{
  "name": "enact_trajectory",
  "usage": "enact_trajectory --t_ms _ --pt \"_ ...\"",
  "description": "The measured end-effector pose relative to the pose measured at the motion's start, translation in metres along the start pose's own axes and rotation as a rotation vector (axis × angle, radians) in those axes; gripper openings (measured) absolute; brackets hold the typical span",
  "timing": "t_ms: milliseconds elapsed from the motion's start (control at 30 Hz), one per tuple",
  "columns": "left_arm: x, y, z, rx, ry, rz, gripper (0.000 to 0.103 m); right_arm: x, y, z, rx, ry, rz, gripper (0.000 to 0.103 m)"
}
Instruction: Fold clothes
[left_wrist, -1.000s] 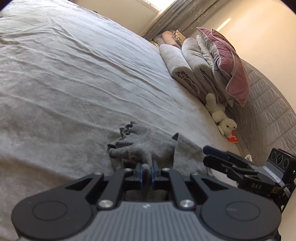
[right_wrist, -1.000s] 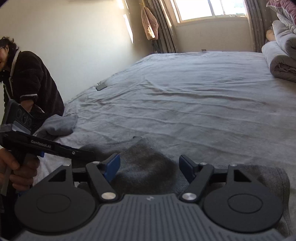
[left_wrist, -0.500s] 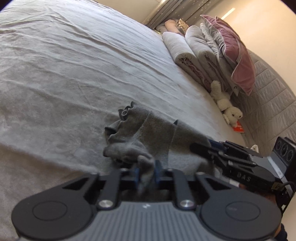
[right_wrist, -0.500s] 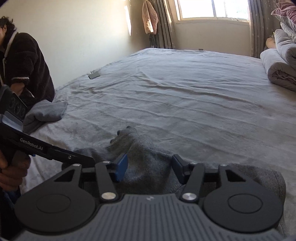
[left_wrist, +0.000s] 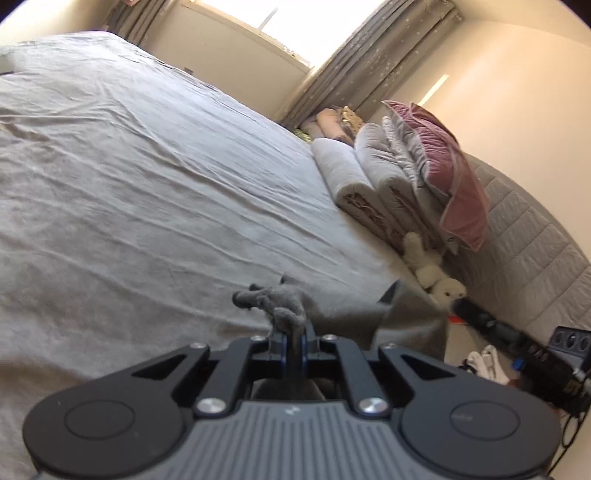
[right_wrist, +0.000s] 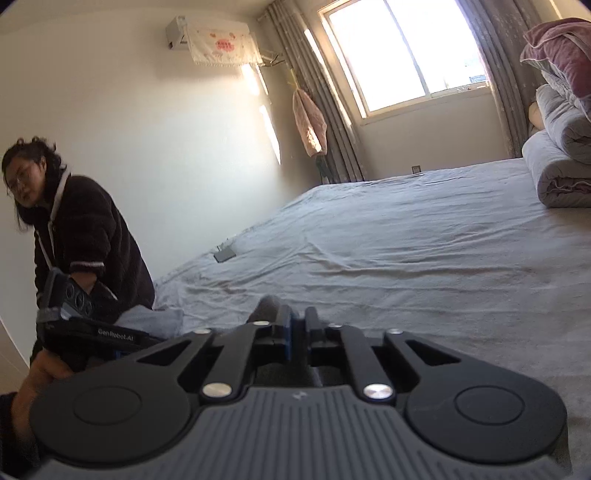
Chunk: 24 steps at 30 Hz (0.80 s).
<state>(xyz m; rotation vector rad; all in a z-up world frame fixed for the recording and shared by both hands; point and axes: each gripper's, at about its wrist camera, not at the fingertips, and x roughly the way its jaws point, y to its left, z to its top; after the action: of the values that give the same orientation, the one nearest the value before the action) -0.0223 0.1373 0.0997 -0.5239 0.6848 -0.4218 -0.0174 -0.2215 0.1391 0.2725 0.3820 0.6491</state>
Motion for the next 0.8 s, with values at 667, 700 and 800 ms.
enact_trajectory --t_ms 667,700,800 --pt "0.049 0.017 -0.028 -0.074 0.210 0.078 0.046 0.076 0.004 -0.055 -0.188 0.277 -0.163 0.018" --pt "0.051 0.016 -0.030 -0.070 0.216 0.081 0.038 0.077 0.002 -0.055 -0.173 0.278 -0.166 0.008" --pt "0.054 0.012 -0.033 -0.041 0.211 0.111 0.009 0.067 0.007 -0.049 -0.176 0.246 -0.165 0.008"
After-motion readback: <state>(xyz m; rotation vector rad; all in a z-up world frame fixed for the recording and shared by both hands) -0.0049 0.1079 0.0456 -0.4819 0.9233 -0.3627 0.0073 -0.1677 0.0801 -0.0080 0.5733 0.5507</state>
